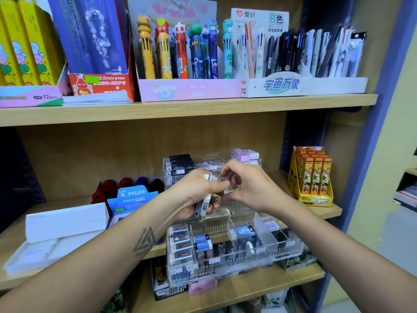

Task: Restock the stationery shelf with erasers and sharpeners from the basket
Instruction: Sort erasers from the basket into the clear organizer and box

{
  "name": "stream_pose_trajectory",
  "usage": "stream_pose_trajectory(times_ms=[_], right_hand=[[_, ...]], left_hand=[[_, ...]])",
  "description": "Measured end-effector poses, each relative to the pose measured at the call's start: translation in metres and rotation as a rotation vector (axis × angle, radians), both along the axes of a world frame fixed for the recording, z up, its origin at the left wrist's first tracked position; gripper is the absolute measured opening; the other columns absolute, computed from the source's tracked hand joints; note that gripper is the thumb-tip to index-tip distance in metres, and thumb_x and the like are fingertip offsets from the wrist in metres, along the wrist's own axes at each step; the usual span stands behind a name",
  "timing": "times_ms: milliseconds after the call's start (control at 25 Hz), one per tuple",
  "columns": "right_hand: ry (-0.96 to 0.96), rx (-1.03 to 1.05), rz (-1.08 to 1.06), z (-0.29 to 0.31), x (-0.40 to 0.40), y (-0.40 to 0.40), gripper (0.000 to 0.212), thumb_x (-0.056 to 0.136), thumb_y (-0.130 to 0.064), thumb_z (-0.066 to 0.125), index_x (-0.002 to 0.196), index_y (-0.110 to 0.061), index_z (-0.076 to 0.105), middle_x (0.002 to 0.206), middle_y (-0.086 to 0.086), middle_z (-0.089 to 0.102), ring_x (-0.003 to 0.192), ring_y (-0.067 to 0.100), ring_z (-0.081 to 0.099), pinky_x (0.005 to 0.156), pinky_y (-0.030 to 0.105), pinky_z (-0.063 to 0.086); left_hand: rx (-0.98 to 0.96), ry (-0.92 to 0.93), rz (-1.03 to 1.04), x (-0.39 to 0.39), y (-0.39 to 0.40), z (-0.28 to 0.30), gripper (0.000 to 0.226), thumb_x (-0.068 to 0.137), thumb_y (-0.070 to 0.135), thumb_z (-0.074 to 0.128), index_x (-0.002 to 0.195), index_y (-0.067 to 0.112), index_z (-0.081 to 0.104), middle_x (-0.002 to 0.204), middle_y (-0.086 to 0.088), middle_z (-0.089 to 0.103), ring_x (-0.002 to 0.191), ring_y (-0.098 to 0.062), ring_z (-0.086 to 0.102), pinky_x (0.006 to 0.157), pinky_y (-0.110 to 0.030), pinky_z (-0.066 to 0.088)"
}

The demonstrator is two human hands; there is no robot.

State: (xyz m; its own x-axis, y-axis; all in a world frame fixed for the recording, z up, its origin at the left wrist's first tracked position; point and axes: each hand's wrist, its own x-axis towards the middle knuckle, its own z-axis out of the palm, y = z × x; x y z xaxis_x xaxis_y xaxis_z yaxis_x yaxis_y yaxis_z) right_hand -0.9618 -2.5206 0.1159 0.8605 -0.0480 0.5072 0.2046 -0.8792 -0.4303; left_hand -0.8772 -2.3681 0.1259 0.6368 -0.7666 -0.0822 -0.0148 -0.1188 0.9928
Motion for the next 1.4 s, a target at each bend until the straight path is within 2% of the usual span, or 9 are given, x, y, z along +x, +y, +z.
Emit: stream_pose_trajectory(times_ms=[200,320,520,760,920,1040,1160,1280,1400], right_hand=[[-0.071,0.046,0.022,0.007,-0.014,-0.009,0.057,0.068,-0.019,0.09,0.114,-0.025,0.057,0.096,-0.014,0.062,0.089,0.005,0.056,0.077,0.015,0.043],[-0.051,-0.033,-0.055,0.006,-0.031,-0.027,0.049,0.068,-0.029,0.09,0.111,-0.025,0.064,0.102,-0.015,0.061,0.095,0.005,0.056,0.085,0.023,0.047],[-0.051,-0.228,-0.134,0.004,-0.051,-0.048,0.034,0.076,-0.037,0.083,0.104,-0.02,0.074,0.093,-0.008,0.063,0.087,0.012,0.054,0.077,0.033,0.047],[0.317,-0.196,-0.255,-0.006,-0.064,-0.065,0.034,0.077,-0.029,0.084,0.108,-0.025,0.07,0.087,-0.011,0.06,0.079,0.007,0.057,0.069,0.021,0.042],[0.554,-0.411,-0.358,-0.011,-0.07,-0.068,0.032,0.071,-0.031,0.088,0.095,-0.027,0.067,0.094,-0.007,0.064,0.086,0.016,0.062,0.068,0.03,0.049],[0.57,-0.521,-0.367,-0.01,-0.067,-0.062,0.031,0.069,-0.032,0.089,0.091,-0.026,0.067,0.094,-0.006,0.064,0.086,0.018,0.061,0.063,0.029,0.041],[0.597,-0.585,-0.326,-0.012,-0.063,-0.054,0.027,0.071,-0.032,0.086,0.089,-0.025,0.068,0.093,-0.006,0.064,0.084,0.016,0.055,0.065,0.029,0.034],[0.619,-0.614,-0.295,-0.024,-0.063,-0.048,0.021,0.076,-0.028,0.083,0.088,-0.023,0.067,0.095,-0.005,0.066,0.085,0.015,0.054,0.069,0.029,0.035],[0.613,-0.632,-0.306,-0.031,-0.062,-0.047,0.018,0.082,-0.027,0.078,0.083,-0.023,0.06,0.095,-0.004,0.065,0.084,0.014,0.056,0.065,0.024,0.037]], left_hand=[[-0.09,0.011,0.091,0.0,-0.009,0.003,0.018,0.083,-0.012,0.063,0.098,-0.002,0.063,0.06,-0.016,0.061,0.044,-0.021,0.047,0.042,-0.023,0.033],[-0.109,0.025,0.101,-0.002,-0.014,0.005,0.019,0.083,-0.013,0.063,0.1,-0.003,0.062,0.058,-0.013,0.061,0.043,-0.021,0.046,0.04,-0.023,0.033],[-0.087,0.017,0.089,-0.018,-0.038,0.0,0.02,0.084,-0.014,0.062,0.102,-0.004,0.062,0.061,-0.014,0.064,0.042,-0.022,0.047,0.039,-0.022,0.034],[0.097,-0.022,0.057,-0.035,-0.058,-0.014,0.023,0.092,-0.002,0.06,0.113,-0.011,0.057,0.086,-0.027,0.069,0.043,-0.021,0.05,0.04,-0.023,0.036],[0.09,0.046,0.041,-0.033,-0.057,-0.017,0.034,0.093,0.002,0.06,0.122,-0.01,0.045,0.087,-0.03,0.068,0.045,-0.023,0.052,0.039,-0.025,0.039],[0.086,0.088,-0.01,-0.035,-0.055,-0.02,0.035,0.092,0.004,0.062,0.121,-0.007,0.045,0.087,-0.029,0.069,0.045,-0.023,0.052,0.041,-0.024,0.04],[0.079,0.122,-0.055,-0.036,-0.049,-0.023,0.018,0.091,0.004,0.066,0.105,0.002,0.055,0.09,-0.03,0.068,0.046,-0.022,0.052,0.042,-0.023,0.04],[0.07,0.158,-0.077,-0.034,-0.042,-0.026,0.016,0.088,0.006,0.07,0.103,0.001,0.065,0.09,-0.027,0.067,0.047,-0.019,0.052,0.041,-0.022,0.042],[0.059,0.218,-0.087,-0.033,-0.037,-0.029,0.019,0.091,0.006,0.067,0.107,0.0,0.062,0.084,-0.022,0.064,0.047,-0.018,0.052,0.04,-0.022,0.042]])
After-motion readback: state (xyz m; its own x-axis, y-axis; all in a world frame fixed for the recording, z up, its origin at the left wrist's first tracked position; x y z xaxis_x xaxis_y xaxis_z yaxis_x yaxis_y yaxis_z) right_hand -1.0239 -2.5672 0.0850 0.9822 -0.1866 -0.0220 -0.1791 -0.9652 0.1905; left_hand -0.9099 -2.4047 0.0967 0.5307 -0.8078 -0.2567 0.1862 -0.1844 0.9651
